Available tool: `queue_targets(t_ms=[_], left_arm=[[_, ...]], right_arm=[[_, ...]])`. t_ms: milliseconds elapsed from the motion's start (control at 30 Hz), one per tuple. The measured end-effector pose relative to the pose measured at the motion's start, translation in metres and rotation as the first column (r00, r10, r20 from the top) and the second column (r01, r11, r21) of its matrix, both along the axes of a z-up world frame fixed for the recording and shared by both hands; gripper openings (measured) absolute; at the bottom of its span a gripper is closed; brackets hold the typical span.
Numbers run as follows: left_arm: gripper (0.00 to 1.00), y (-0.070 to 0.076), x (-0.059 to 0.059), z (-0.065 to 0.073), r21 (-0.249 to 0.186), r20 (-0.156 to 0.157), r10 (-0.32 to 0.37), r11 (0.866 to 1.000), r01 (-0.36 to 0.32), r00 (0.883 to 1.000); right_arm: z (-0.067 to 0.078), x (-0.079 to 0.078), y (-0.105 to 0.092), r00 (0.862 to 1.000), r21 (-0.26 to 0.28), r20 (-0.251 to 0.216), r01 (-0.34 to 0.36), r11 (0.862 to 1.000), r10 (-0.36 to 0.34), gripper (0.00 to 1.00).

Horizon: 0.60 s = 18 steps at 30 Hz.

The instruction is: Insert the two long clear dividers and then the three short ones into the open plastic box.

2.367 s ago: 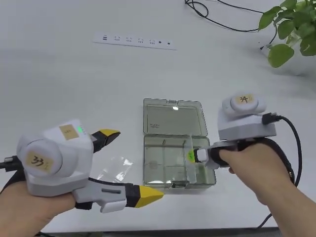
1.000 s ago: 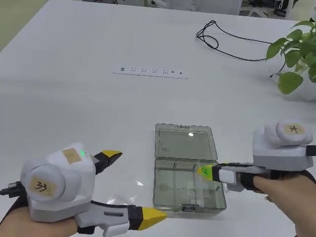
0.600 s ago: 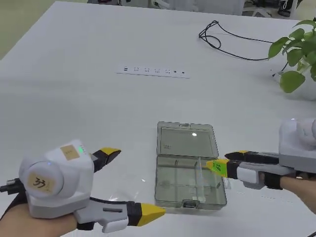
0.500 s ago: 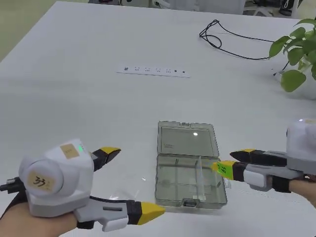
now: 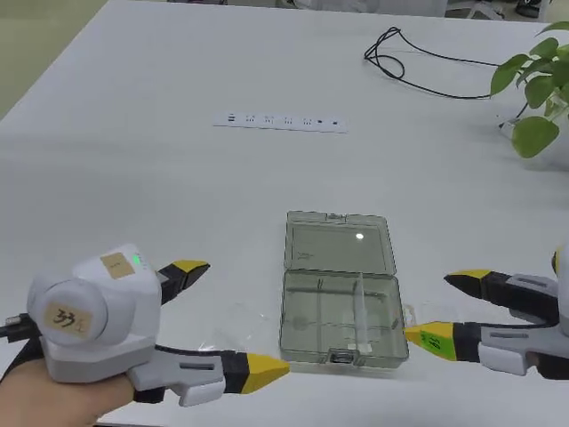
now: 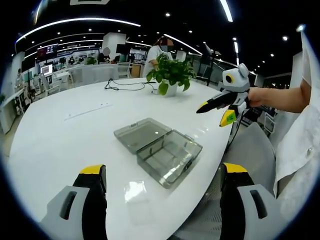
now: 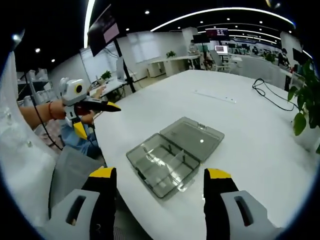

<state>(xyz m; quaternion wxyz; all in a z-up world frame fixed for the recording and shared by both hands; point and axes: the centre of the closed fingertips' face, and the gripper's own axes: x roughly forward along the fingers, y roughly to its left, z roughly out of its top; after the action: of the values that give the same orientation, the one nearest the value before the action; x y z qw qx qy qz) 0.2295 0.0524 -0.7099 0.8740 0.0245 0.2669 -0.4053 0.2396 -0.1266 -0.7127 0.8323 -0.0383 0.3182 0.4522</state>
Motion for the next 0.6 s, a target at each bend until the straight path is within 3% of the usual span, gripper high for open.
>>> queue_targets(t_ms=[200, 400, 433, 467, 500, 533, 600], left_arm=[[0.96, 0.004, -0.003, -0.007, 0.026, -0.024, 0.024, 0.999, -0.023, 0.999], [0.94, 0.01, -0.004, -0.018, 0.064, -0.056, 0.043, 0.997, -0.04, 0.998], [0.93, 0.011, -0.004, -0.021, 0.075, -0.065, 0.048, 0.996, -0.043, 0.997], [0.91, 0.014, -0.006, -0.027, 0.098, -0.098, 0.064, 0.994, -0.054, 0.993], [0.89, 0.016, -0.006, -0.03, 0.109, -0.109, 0.071, 0.992, -0.059, 0.992], [0.88, 0.016, -0.004, -0.032, 0.116, -0.097, 0.066, 0.992, -0.055, 0.993], [0.85, 0.019, -0.006, -0.041, 0.151, -0.123, 0.08, 0.987, -0.061, 0.989]], right_arm=[[-0.011, -0.007, -0.011, 0.998, -0.026, 0.015, -0.053, 0.998, 0.053, 0.79], [-0.014, -0.008, -0.015, 0.993, -0.039, 0.062, -0.094, 0.995, 0.096, 0.85], [-0.014, -0.008, -0.016, 0.993, -0.042, 0.068, -0.097, 0.994, 0.099, 0.86], [-0.015, -0.008, -0.017, 0.992, -0.046, 0.075, -0.098, 0.994, 0.101, 0.86], [-0.015, -0.008, -0.018, 0.992, -0.045, 0.079, -0.099, 0.994, 0.102, 0.86], [-0.016, -0.008, -0.018, 0.991, -0.043, 0.08, -0.099, 0.994, 0.102, 0.86], [-0.017, -0.009, -0.021, 0.991, -0.042, 0.086, -0.097, 0.994, 0.1, 0.86]])
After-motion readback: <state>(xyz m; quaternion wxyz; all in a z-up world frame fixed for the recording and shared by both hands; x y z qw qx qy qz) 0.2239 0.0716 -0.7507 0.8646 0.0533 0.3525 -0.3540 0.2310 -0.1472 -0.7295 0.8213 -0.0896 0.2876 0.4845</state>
